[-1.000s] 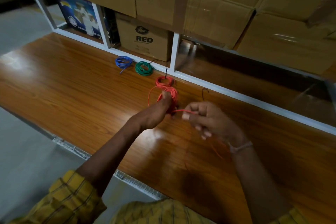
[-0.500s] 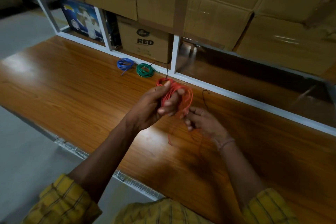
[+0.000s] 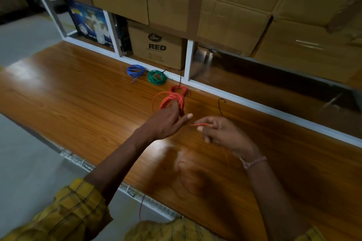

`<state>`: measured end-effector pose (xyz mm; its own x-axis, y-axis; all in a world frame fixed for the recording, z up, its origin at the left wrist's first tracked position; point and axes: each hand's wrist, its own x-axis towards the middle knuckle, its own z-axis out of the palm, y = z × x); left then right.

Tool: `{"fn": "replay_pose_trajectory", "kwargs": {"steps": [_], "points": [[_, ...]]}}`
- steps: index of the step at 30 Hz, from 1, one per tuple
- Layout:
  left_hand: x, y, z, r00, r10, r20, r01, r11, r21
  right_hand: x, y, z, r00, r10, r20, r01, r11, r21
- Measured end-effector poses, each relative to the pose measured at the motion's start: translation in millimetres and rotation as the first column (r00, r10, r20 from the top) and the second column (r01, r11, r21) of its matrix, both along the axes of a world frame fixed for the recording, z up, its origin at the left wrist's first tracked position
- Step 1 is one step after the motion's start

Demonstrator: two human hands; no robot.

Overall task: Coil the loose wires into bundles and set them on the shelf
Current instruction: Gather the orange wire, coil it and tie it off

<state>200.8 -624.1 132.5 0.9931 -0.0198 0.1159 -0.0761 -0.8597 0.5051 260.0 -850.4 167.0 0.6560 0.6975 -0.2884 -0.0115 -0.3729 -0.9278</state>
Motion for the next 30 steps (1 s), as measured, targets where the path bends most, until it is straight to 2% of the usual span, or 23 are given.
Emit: {"fn": "replay_pose_trajectory", "kwargs": {"steps": [3,5,7,9,11,14,18,20,21,22,24,26,30], "points": [[-6.4,-2.1,-2.5,0.995,-0.080,-0.058,0.084,0.995,0.060,7.8,-6.1,5.9,0.971,-0.058,0.232,0.081,0.993,-0.090],[-8.1,-3.3,-0.4,0.983,-0.129,-0.128,0.130,0.991,-0.001,13.1,-7.1,4.6,0.949,-0.090,0.302,0.117,0.990,-0.073],[-11.5,-5.7,2.6,0.955,-0.213,-0.205,0.182,0.970,-0.158,19.7,-4.5,-1.0,0.940,-0.147,0.308,0.153,0.988,0.003],[-16.1,-11.1,5.9,0.915,-0.302,-0.267,0.174,0.894,-0.413,25.1,-0.6,-7.9,0.936,-0.215,0.280,0.195,0.976,0.099],[-21.6,-18.2,9.8,0.906,-0.348,-0.240,0.118,0.753,-0.647,27.8,4.6,-16.4,0.936,-0.261,0.235,0.224,0.959,0.175],[-25.9,-26.5,21.4,0.941,-0.328,-0.086,0.077,0.455,-0.887,24.0,16.1,-36.4,0.941,-0.307,0.146,0.272,0.938,0.215],[-16.3,-22.2,32.3,0.961,-0.273,0.040,0.056,0.050,-0.997,1.7,24.5,-71.6,0.951,-0.288,0.113,0.269,0.950,0.158],[-10.4,-17.0,33.5,0.969,-0.236,0.072,0.057,-0.068,-0.996,-15.3,28.5,-74.2,0.974,-0.207,0.096,0.194,0.973,0.128],[-7.4,-13.7,31.8,0.974,-0.213,0.074,0.063,-0.059,-0.996,-23.5,30.2,-71.8,0.987,-0.145,0.067,0.136,0.984,0.119],[-3.7,-11.0,30.2,0.983,-0.177,0.058,0.058,-0.003,-0.998,-29.8,31.3,-68.5,0.997,-0.076,0.031,0.072,0.992,0.104],[4.5,-5.9,23.8,0.997,-0.077,0.005,0.023,0.232,-0.973,-37.4,30.2,-57.5,0.997,0.059,-0.056,-0.054,0.995,0.087],[8.6,-1.1,16.4,0.999,0.005,-0.032,-0.030,0.466,-0.884,-37.8,25.9,-41.8,0.986,0.139,-0.093,-0.131,0.988,0.086],[-0.9,10.7,10.2,0.992,-0.007,-0.126,-0.079,0.740,-0.668,-18.8,6.1,-6.1,0.993,0.102,-0.058,-0.093,0.985,0.147]]}}
